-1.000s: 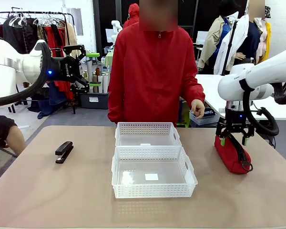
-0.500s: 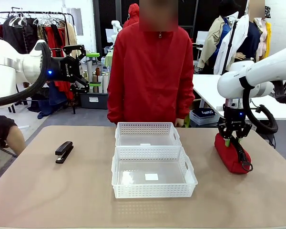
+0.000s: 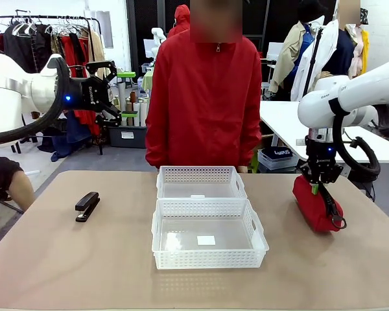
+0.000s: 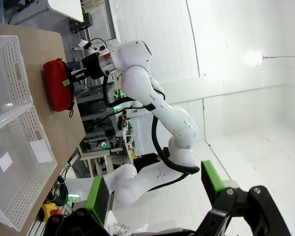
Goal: Distribute items into two baskets.
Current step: Pick up the Pencil pouch that the person points to.
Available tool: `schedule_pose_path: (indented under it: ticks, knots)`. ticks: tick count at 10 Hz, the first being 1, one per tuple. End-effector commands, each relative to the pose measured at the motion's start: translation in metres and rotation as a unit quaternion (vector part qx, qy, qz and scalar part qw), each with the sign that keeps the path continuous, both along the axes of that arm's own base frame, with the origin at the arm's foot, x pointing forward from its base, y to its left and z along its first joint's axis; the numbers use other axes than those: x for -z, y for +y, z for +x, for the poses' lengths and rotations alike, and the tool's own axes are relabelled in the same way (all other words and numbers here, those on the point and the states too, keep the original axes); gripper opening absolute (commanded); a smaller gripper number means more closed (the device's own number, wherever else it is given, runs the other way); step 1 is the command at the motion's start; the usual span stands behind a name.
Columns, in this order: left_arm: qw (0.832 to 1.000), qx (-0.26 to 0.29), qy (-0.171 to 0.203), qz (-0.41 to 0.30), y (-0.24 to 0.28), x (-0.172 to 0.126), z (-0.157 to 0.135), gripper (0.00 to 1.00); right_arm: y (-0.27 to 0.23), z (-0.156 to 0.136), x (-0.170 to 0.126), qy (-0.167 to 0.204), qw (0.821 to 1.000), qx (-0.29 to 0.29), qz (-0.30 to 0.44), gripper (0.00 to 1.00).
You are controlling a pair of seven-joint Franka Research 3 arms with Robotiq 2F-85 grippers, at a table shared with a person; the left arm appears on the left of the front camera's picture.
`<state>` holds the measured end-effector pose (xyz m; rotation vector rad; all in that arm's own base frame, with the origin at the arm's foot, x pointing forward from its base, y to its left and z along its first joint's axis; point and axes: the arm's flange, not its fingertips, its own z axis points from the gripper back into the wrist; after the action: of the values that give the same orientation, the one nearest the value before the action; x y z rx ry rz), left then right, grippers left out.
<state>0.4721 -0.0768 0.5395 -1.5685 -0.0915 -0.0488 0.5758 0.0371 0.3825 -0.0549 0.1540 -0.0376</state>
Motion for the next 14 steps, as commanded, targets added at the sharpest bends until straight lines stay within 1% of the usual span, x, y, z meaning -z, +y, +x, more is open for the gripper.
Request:
schedule_pose_path:
  ticks: [1,3,4,7,9,11,12,14]
  knots:
    - [1.000,-0.001,0.001,-0.003,0.001,-0.003,-0.001,1.00,0.009,-0.007,-0.026,-0.001,1.000,0.016,-0.006,0.00]
    - [1.000,-0.001,0.001,-0.003,0.001,-0.003,-0.001,1.00,0.024,-0.012,-0.061,-0.012,1.000,0.017,0.010,0.00]
    - [1.000,-0.001,0.001,-0.003,0.001,-0.003,-0.001,1.00,0.033,-0.012,-0.085,-0.022,0.999,0.025,0.019,0.00]
    - [1.000,-0.001,0.001,-0.003,0.001,-0.003,-0.001,1.00,0.061,-0.019,-0.149,-0.067,0.997,0.019,0.015,0.00]
    - [1.000,-0.001,0.001,-0.003,0.001,-0.003,-0.001,1.00,0.078,-0.024,-0.192,-0.086,0.996,0.025,0.015,0.00]
    - [1.000,-0.001,0.001,-0.003,0.001,-0.003,-0.001,1.00,0.085,-0.025,-0.232,-0.094,0.995,0.038,0.024,0.00]
    - [1.000,-0.001,0.001,-0.003,0.001,-0.003,-0.001,1.00,0.087,-0.028,-0.251,-0.105,0.994,0.037,0.013,0.00]
    - [1.000,-0.001,0.001,-0.003,0.001,-0.003,-0.001,1.00,0.085,-0.035,-0.290,-0.098,0.994,0.038,0.015,0.00]
